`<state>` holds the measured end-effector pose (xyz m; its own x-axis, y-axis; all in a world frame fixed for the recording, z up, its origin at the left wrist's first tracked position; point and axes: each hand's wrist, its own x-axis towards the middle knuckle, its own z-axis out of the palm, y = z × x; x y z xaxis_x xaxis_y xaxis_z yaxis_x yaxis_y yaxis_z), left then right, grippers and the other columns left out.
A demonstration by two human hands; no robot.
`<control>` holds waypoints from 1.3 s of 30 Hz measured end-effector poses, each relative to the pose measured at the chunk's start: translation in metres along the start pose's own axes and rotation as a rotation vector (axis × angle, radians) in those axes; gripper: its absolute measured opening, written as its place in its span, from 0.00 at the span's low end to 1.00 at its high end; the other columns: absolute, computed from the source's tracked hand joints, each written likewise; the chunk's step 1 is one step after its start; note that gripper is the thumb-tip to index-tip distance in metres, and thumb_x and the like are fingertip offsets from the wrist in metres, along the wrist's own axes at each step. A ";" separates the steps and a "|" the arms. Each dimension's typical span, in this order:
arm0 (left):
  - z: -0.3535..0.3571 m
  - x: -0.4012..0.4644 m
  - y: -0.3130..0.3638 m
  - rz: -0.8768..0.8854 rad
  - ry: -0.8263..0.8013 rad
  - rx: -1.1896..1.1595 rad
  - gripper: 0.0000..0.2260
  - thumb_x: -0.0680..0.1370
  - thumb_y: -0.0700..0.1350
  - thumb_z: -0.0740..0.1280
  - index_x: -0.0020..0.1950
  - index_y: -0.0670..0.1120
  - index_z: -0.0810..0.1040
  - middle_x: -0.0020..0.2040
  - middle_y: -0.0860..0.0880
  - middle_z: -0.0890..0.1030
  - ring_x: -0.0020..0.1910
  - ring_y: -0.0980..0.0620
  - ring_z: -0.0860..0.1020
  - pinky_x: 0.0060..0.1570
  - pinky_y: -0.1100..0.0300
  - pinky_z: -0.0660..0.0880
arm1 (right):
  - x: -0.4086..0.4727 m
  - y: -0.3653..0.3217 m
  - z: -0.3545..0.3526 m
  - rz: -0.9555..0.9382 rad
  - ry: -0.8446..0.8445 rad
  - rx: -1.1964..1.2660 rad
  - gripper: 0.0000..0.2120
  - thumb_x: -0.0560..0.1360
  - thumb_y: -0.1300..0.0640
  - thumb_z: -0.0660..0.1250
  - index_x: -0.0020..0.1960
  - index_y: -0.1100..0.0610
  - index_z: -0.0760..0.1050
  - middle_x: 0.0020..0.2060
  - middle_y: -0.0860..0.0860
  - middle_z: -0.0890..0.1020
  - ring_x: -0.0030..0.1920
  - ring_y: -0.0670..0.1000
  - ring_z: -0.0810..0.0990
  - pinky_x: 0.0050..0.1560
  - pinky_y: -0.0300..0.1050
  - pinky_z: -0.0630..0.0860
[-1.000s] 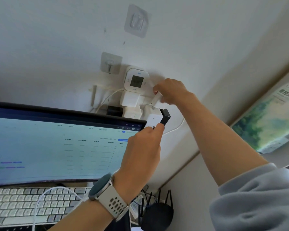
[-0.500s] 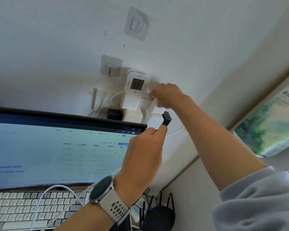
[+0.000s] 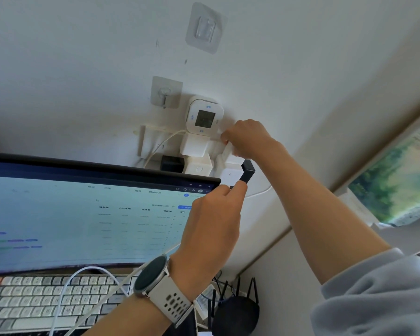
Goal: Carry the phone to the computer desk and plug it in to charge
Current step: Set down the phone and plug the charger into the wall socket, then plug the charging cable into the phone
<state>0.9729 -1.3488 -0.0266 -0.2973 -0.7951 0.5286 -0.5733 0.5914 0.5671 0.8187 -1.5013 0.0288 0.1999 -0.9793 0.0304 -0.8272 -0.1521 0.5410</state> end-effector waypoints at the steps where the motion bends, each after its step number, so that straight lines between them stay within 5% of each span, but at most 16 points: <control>1: 0.001 0.000 0.000 -0.002 -0.006 0.004 0.15 0.64 0.26 0.71 0.39 0.44 0.72 0.27 0.51 0.63 0.20 0.45 0.67 0.22 0.60 0.57 | 0.000 -0.001 0.001 0.004 0.006 0.000 0.18 0.72 0.66 0.66 0.59 0.51 0.77 0.46 0.56 0.79 0.45 0.60 0.79 0.40 0.47 0.72; 10: 0.001 -0.006 -0.006 -0.021 -0.047 0.032 0.09 0.73 0.32 0.65 0.43 0.45 0.71 0.29 0.48 0.70 0.26 0.44 0.72 0.23 0.54 0.67 | -0.001 -0.002 -0.002 0.028 -0.010 -0.007 0.20 0.71 0.66 0.64 0.59 0.50 0.76 0.46 0.55 0.78 0.42 0.58 0.76 0.38 0.46 0.69; 18: -0.013 -0.013 -0.018 -0.070 -0.039 0.053 0.09 0.76 0.37 0.61 0.45 0.49 0.63 0.32 0.50 0.67 0.32 0.46 0.69 0.31 0.56 0.63 | -0.008 -0.002 -0.011 0.035 -0.092 0.045 0.22 0.74 0.60 0.66 0.66 0.49 0.70 0.57 0.54 0.77 0.56 0.58 0.77 0.43 0.48 0.71; 23: -0.024 -0.014 -0.022 -0.054 -0.029 0.055 0.04 0.78 0.39 0.62 0.50 0.47 0.71 0.34 0.50 0.72 0.34 0.47 0.73 0.33 0.56 0.68 | -0.038 -0.012 -0.044 0.135 0.274 0.264 0.17 0.74 0.58 0.67 0.63 0.53 0.72 0.58 0.55 0.74 0.57 0.57 0.74 0.42 0.48 0.69; 32: -0.036 -0.021 -0.015 -0.077 0.000 0.085 0.07 0.75 0.38 0.63 0.42 0.47 0.66 0.31 0.51 0.71 0.31 0.49 0.71 0.31 0.57 0.68 | -0.124 -0.055 -0.104 0.122 0.690 0.602 0.10 0.72 0.66 0.65 0.51 0.56 0.79 0.47 0.53 0.78 0.47 0.55 0.75 0.39 0.51 0.76; 39: -0.065 -0.058 -0.036 -0.391 -0.189 -0.172 0.10 0.70 0.39 0.68 0.40 0.54 0.71 0.32 0.49 0.80 0.32 0.48 0.79 0.34 0.53 0.77 | -0.179 -0.120 -0.078 -0.053 0.461 0.566 0.13 0.74 0.65 0.64 0.54 0.53 0.79 0.53 0.50 0.76 0.53 0.53 0.73 0.37 0.52 0.78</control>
<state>1.0601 -1.3157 -0.0367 -0.2267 -0.9640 0.1389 -0.5401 0.2431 0.8057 0.9237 -1.2977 0.0242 0.3450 -0.8321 0.4343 -0.9300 -0.3655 0.0385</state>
